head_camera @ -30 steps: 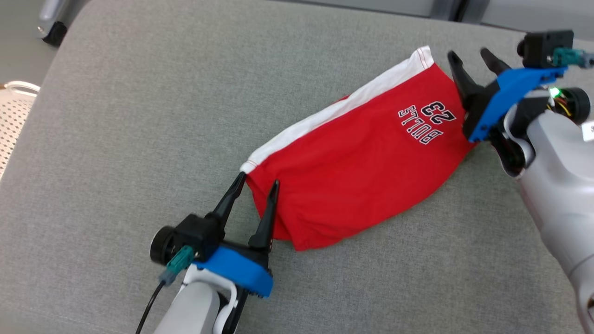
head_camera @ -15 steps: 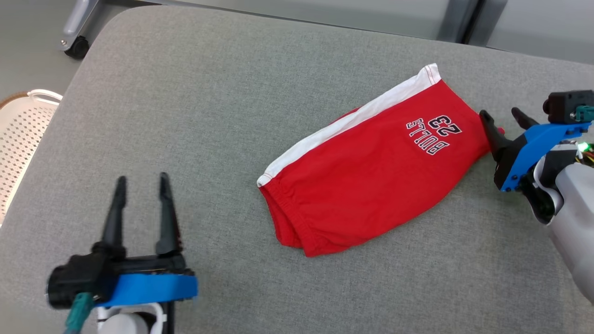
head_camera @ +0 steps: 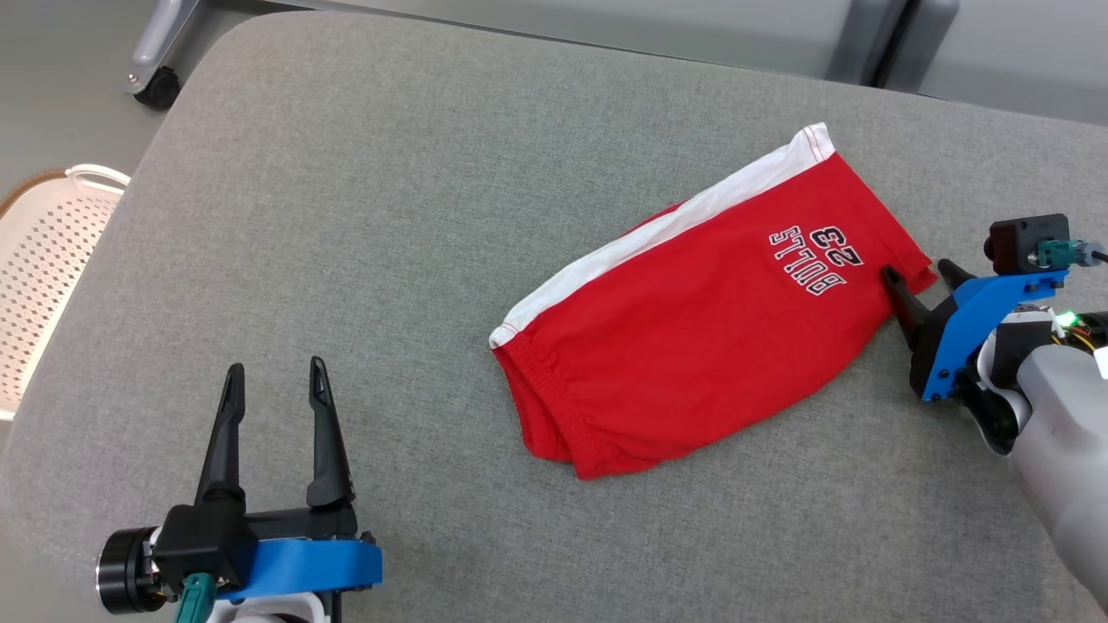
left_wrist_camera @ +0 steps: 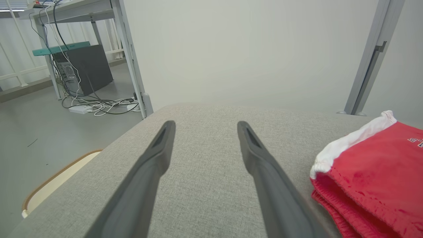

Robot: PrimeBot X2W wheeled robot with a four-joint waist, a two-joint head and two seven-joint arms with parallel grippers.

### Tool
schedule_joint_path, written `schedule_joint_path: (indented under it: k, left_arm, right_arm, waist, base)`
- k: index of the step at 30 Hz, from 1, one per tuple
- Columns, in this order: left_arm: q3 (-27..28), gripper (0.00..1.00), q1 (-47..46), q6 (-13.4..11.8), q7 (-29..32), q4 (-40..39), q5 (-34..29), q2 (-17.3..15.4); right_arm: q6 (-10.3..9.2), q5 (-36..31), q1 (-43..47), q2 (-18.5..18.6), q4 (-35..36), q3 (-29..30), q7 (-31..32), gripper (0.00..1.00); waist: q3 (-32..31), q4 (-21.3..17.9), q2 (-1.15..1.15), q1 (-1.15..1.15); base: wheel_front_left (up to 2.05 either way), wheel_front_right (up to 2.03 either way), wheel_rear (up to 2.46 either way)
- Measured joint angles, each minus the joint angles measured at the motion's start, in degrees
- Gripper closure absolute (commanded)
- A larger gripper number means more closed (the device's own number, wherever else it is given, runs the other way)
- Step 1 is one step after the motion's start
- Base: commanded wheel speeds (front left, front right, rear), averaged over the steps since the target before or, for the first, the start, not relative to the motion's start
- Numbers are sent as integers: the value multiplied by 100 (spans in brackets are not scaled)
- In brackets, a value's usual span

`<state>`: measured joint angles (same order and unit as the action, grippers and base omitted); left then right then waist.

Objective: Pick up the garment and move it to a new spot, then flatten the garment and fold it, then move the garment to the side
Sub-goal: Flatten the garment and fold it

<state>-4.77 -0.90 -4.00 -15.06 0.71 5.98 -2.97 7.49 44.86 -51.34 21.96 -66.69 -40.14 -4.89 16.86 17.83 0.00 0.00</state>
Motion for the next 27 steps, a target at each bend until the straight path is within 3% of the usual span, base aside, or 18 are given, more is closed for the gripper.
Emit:
schedule_joint_path:
  k: [1, 2, 3, 4, 5, 15, 27]
  left_arm:
    - [-14, 0, -2, -9, 0, 32, 20, 1]
    - [-27, 0, -5, -36, 0, 55, 38, 1]
    - [-21, 0, -23, -55, -1, 75, 57, 1]
    - [-10, 0, -48, -58, -1, 87, 77, 0]
    - [-3, 0, -64, -80, -1, 94, 92, -1]
    - [261, 0, -42, -123, -1, 245, -9, -1]
    - [671, 0, 291, 1, 0, 212, -198, 4]
  right_arm:
    - [0, 5, 1, -11, -43, -14, 5, 0]
    - [0, 13, -1, -19, -76, -23, 8, 8]
    - [0, 24, -2, -36, -99, -30, 13, 53]
    - [-1, 40, -4, -58, -112, -38, 37, 86]
    - [-1, 75, -5, -88, -114, -49, 57, 100]
    - [0, 727, 487, -216, 296, 66, -414, 100]
    - [0, 1633, 1965, 286, 1100, 601, -940, 100]
  waist:
    - [-3, 1, 0, 0]
    - [-3, 0, 0, 0]
    - [-3, -1, 0, 0]
    - [0, -4, 0, 0]
    - [1, -11, 0, 0]
    - [-321, -263, 0, 0]
    - [-749, -969, 0, 0]
  base:
    - [0, 0, 0]
    - [0, 0, 0]
    - [0, 0, 0]
    - [0, 0, 0]
    - [0, 0, 0]
    - [0, 0, 0]
    - [0, 0, 0]
